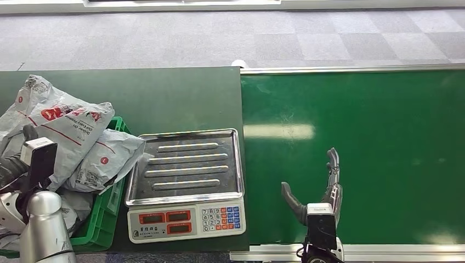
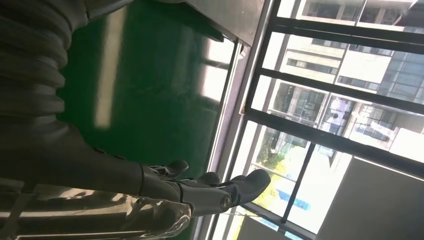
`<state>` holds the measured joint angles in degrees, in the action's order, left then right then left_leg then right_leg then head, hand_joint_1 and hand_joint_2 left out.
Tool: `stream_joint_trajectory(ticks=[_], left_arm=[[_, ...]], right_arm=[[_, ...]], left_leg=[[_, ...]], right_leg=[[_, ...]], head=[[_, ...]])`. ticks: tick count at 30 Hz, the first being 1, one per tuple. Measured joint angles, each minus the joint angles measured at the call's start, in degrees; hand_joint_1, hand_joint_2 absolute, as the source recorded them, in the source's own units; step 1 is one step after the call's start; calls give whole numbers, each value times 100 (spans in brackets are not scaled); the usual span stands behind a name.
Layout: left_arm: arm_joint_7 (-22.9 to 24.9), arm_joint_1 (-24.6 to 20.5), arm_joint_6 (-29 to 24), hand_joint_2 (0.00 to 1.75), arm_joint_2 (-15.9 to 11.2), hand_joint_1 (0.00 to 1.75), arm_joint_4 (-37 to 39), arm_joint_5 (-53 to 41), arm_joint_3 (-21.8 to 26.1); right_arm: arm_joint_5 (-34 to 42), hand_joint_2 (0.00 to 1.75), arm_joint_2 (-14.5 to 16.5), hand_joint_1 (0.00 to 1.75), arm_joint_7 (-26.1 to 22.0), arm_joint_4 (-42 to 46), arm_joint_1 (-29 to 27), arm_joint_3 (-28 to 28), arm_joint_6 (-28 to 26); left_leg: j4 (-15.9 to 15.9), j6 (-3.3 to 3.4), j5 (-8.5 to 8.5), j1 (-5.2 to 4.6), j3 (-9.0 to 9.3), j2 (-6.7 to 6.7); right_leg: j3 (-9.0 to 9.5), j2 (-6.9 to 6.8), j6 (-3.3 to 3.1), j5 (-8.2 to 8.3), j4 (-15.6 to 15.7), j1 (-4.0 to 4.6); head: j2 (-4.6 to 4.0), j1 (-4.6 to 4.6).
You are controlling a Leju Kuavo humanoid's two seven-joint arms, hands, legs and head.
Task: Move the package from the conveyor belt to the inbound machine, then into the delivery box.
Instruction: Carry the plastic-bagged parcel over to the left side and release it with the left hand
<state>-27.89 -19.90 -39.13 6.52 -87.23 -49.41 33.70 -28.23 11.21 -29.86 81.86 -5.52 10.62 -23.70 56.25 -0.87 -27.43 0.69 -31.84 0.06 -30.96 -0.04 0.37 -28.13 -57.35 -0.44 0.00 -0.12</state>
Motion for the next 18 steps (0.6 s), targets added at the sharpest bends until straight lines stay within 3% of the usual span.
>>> stream_joint_trajectory(ticks=[6, 14, 18], left_arm=[[-1148, 295, 1, 175, 444, 0, -928, 1198, -319], [-1187, 896, 4, 175, 500, 0, -1951, 2128, -1422], [-1180, 1233, 175, 175, 228, 0, -2214, 2267, -2223]], right_arm=[[68, 175, 0, 0, -40, -89, 32, 0, -27], [137, 175, 0, 0, -101, -208, 49, -2, -69], [185, 175, -9, 0, -135, -243, 52, -17, -56]], left_leg=[[0, 0, 0, 0, 0, 1], [0, 0, 0, 0, 0, 0], [0, 0, 0, 1, 3, 0]], right_leg=[[0, 1, 0, 0, 0, 0], [0, 0, 0, 0, 0, 0], [0, 0, 0, 0, 0, 0]], head=[[0, 1], [0, 0], [0, -1]])
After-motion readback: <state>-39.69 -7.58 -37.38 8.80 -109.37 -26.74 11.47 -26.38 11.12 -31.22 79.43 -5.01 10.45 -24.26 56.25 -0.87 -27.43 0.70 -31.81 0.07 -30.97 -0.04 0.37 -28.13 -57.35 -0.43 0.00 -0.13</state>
